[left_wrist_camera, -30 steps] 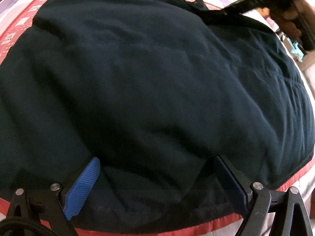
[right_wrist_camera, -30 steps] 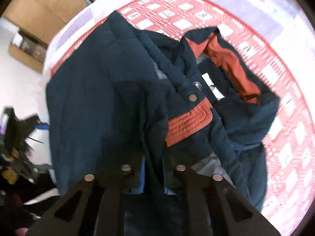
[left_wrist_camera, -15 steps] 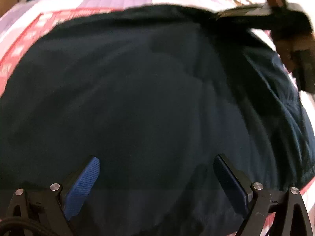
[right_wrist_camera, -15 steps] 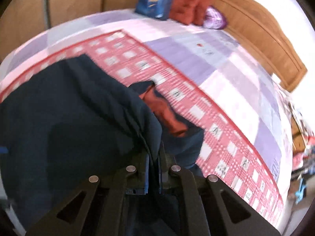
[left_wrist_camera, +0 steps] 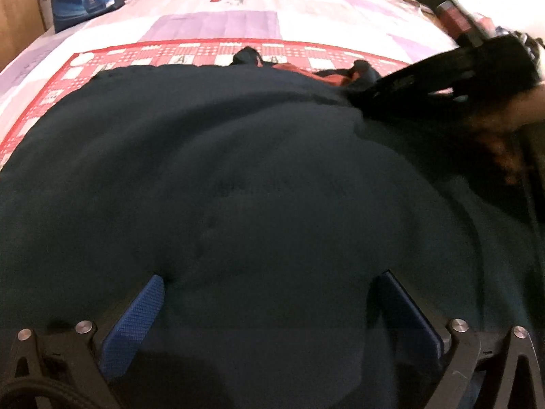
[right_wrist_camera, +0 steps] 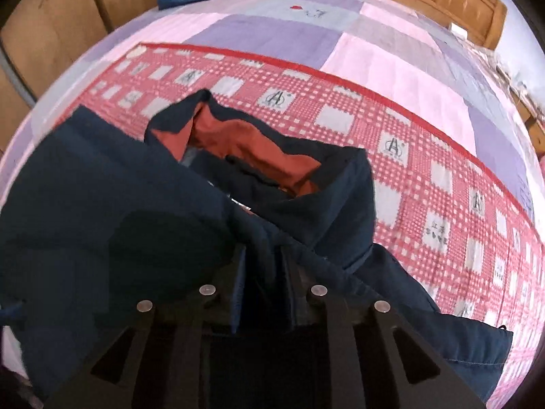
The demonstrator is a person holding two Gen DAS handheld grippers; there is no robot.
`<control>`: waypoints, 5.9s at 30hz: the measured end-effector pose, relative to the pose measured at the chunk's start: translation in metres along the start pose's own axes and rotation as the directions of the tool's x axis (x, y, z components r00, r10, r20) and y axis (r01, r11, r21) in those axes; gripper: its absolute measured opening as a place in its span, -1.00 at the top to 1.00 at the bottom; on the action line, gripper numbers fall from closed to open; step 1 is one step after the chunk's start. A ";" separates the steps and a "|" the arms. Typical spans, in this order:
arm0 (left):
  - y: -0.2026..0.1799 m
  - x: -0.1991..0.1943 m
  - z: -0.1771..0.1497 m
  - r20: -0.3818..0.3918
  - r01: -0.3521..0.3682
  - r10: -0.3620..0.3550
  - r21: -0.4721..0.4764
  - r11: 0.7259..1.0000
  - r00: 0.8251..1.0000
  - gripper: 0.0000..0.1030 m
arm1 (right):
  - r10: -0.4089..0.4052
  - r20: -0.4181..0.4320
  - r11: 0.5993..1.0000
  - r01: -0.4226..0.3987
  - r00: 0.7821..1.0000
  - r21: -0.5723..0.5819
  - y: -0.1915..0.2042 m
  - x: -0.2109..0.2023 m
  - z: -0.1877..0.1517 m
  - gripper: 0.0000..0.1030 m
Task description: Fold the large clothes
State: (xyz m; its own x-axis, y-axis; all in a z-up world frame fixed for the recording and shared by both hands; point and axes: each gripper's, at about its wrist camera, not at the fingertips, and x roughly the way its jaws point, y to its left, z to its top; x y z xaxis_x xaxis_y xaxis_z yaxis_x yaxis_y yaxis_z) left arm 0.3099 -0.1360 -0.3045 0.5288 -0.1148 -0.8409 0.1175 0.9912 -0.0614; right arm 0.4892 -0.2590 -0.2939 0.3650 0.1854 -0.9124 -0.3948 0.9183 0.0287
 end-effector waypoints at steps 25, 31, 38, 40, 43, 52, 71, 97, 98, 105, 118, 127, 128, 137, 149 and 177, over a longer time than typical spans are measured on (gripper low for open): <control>0.000 0.067 0.082 -0.029 -0.074 0.075 0.044 0.996 0.997 -1.00 | -0.195 0.067 0.956 0.175 0.978 0.234 -0.038 -0.048 -0.086 0.25; 0.019 0.086 0.103 -0.028 -0.099 0.100 0.038 0.994 0.995 -1.00 | -0.250 0.003 0.888 0.228 0.968 0.399 -0.120 -0.031 -0.081 0.26; 0.075 0.082 0.096 0.016 -0.225 0.224 0.034 0.974 0.974 -1.00 | -0.276 0.019 0.859 0.238 0.961 0.454 -0.158 -0.034 -0.114 0.28; 0.095 0.081 0.096 0.009 -0.241 0.242 -0.008 0.970 0.970 -1.00 | -0.275 0.032 0.857 0.229 0.961 0.462 -0.161 -0.033 -0.116 0.28; 0.122 0.083 0.096 -0.012 -0.278 0.278 -0.047 0.959 0.961 -1.00 | -0.242 0.046 0.852 0.189 0.969 0.489 -0.169 -0.031 -0.120 0.28; 0.185 0.054 0.099 -0.121 -0.273 0.248 -0.286 0.919 0.961 -0.89 | -0.353 0.095 0.869 0.288 0.931 0.402 -0.131 -0.068 -0.109 0.27; 0.097 -0.020 -0.070 -0.007 -0.101 0.103 0.126 0.987 0.995 -1.00 | -0.386 0.120 0.885 0.330 0.915 0.329 -0.017 -0.125 -0.275 0.06; 0.159 -0.015 -0.065 -0.201 -0.265 0.261 0.007 0.964 0.944 -1.00 | -0.414 -0.063 0.803 0.397 0.908 0.445 -0.058 -0.130 -0.291 0.01; 0.160 -0.015 -0.065 -0.203 -0.264 0.260 0.006 0.964 0.944 -1.00 | -0.416 -0.064 0.801 0.399 0.907 0.447 -0.057 -0.130 -0.291 0.01; 0.157 -0.017 -0.060 -0.203 -0.285 0.286 0.035 0.958 0.936 -0.98 | -0.446 -0.084 0.789 0.435 0.891 0.434 -0.054 -0.132 -0.285 0.01; 0.037 0.022 0.049 -0.076 0.053 -0.044 0.123 0.991 0.996 -0.92 | -0.089 0.199 0.987 0.059 0.976 0.150 0.080 -0.086 -0.107 0.01; 0.168 0.087 0.112 -0.164 -0.104 0.098 -0.025 0.994 0.981 -0.97 | -0.331 -0.013 0.864 0.308 0.944 0.398 -0.122 -0.065 -0.126 0.07; 0.168 0.084 0.111 -0.166 -0.103 0.100 -0.009 0.995 0.981 -0.85 | -0.345 -0.029 0.839 0.321 0.938 0.440 -0.143 -0.071 -0.138 0.28; 0.195 -0.037 0.052 -0.018 -0.045 0.042 -0.205 0.978 0.999 -0.80 | -0.323 0.165 0.843 0.204 0.932 0.498 -0.140 -0.162 -0.217 0.33; 0.228 -0.071 -0.086 -0.288 -0.257 0.185 -0.238 0.937 0.940 -0.81 | -0.374 -0.093 0.823 0.376 0.923 0.425 -0.088 -0.178 -0.343 0.27; 0.032 -0.423 -0.092 -0.132 -0.030 0.045 0.113 0.993 0.990 -1.00 | -0.146 -0.065 0.847 0.159 0.987 0.507 0.273 -0.459 -0.308 -0.40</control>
State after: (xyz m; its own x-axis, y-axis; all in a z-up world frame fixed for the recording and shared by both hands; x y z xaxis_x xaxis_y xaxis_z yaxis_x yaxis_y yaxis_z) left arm 0.0126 -0.0497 -0.0006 0.4175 -0.0603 -0.9067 0.1962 0.9802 0.0251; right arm -0.0464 -0.2011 0.0070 0.3629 0.0260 -0.9314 0.1513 0.9847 0.0865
